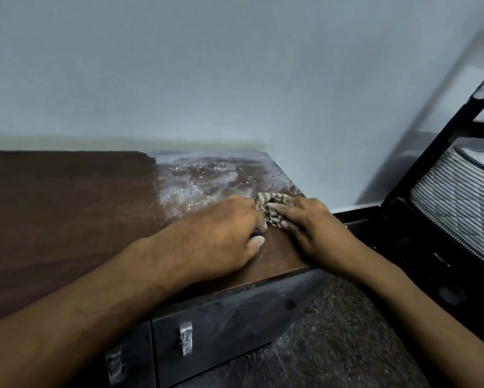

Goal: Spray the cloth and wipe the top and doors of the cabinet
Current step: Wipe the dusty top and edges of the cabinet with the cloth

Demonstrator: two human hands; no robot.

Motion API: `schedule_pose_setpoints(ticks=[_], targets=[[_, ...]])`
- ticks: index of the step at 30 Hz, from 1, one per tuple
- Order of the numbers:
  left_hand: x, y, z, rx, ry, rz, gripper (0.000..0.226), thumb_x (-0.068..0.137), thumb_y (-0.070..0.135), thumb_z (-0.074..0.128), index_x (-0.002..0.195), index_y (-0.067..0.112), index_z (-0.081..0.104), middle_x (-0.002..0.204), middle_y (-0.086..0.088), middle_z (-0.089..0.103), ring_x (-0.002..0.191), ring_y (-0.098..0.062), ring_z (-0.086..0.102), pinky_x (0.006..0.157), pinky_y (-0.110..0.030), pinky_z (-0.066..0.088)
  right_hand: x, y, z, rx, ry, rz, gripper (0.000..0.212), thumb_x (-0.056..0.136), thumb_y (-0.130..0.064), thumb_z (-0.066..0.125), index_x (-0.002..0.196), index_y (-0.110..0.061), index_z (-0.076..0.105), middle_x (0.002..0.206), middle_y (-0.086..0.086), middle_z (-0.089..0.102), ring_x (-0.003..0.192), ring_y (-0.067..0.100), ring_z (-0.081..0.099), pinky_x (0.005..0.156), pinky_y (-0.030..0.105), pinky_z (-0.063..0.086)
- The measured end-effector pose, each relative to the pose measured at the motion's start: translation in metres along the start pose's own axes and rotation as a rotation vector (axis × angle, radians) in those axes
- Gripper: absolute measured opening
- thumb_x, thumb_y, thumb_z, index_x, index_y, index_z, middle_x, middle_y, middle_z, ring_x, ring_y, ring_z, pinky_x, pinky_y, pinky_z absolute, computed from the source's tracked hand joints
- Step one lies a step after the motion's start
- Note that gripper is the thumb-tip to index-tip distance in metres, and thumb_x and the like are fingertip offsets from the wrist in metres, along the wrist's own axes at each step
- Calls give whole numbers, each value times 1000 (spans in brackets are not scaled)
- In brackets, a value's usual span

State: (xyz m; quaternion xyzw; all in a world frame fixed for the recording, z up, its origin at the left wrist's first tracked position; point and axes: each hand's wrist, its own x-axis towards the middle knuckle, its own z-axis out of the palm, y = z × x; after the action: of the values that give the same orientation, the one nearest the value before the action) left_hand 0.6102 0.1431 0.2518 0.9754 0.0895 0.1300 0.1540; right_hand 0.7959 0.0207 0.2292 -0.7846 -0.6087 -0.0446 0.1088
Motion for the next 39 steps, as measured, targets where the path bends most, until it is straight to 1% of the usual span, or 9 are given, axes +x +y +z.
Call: schedule_pose_setpoints(ticks=[2, 5, 11, 14, 20, 23, 26, 32, 39], targets=[[1, -3, -3, 11, 25, 15, 21, 97, 37, 52, 110, 26, 63, 103, 14, 49, 101, -3, 40, 91, -20, 35, 25, 5, 5, -33, -1, 48, 43, 103, -29, 45, 146, -24, 47, 141, 8, 51, 125, 28, 45, 110, 37, 34], [-12, -15, -11, 9, 48, -1, 21, 97, 40, 50, 105, 26, 64, 103, 13, 52, 101, -3, 42, 91, -23, 39, 47, -1, 5, -54, -9, 116, 43, 104, -29, 42, 147, -25, 44, 143, 7, 48, 126, 29, 43, 111, 39, 33], [-49, -50, -35, 15, 140, -70, 17, 92, 41, 54, 104, 33, 65, 93, 20, 50, 90, 5, 43, 80, -11, 34, -17, -60, 11, 118, -44, -250, 43, 100, -42, 35, 140, -35, 48, 131, -6, 52, 117, 16, 48, 100, 32, 43], [-58, -59, -39, 15, 149, -120, 18, 91, 37, 59, 104, 30, 70, 87, 25, 50, 89, 14, 44, 75, -5, 32, 0, -48, 5, 116, -98, -271, 43, 101, -40, 43, 144, -37, 46, 136, -6, 51, 121, 15, 46, 103, 29, 39], [-66, -70, -40, 22, 183, -210, 25, 91, 36, 60, 112, 26, 69, 96, 17, 57, 88, 1, 48, 80, -14, 35, 68, -30, 11, -69, -44, -28, 44, 104, -30, 43, 148, -27, 42, 144, 4, 46, 128, 25, 41, 111, 35, 33], [-71, -79, -39, 47, 218, -248, 25, 91, 34, 61, 113, 24, 69, 98, 14, 55, 90, -2, 44, 81, -17, 32, 58, -53, 16, 19, -22, -152, 43, 103, -30, 46, 145, -26, 47, 140, 4, 50, 122, 24, 43, 108, 38, 36], [-74, -81, -38, 58, 252, -248, 23, 91, 32, 61, 110, 23, 70, 99, 12, 57, 90, -2, 44, 81, -18, 33, 31, -77, 19, 119, -61, -367, 43, 99, -41, 42, 141, -31, 51, 130, -3, 54, 114, 14, 45, 99, 25, 37], [-78, -81, -35, 55, 188, -231, 23, 94, 32, 57, 112, 27, 69, 106, 11, 60, 104, -6, 49, 95, -28, 44, 69, -64, 15, -27, -44, -162, 46, 104, -33, 41, 150, -30, 38, 137, 1, 47, 117, 19, 41, 104, 33, 36], [-73, -86, -39, 93, 211, -256, 23, 95, 33, 54, 107, 24, 72, 102, 9, 62, 101, -9, 51, 90, -26, 44, 58, -83, 26, 98, -109, -370, 46, 100, -45, 39, 146, -43, 37, 126, -8, 48, 113, 11, 42, 96, 31, 42]])
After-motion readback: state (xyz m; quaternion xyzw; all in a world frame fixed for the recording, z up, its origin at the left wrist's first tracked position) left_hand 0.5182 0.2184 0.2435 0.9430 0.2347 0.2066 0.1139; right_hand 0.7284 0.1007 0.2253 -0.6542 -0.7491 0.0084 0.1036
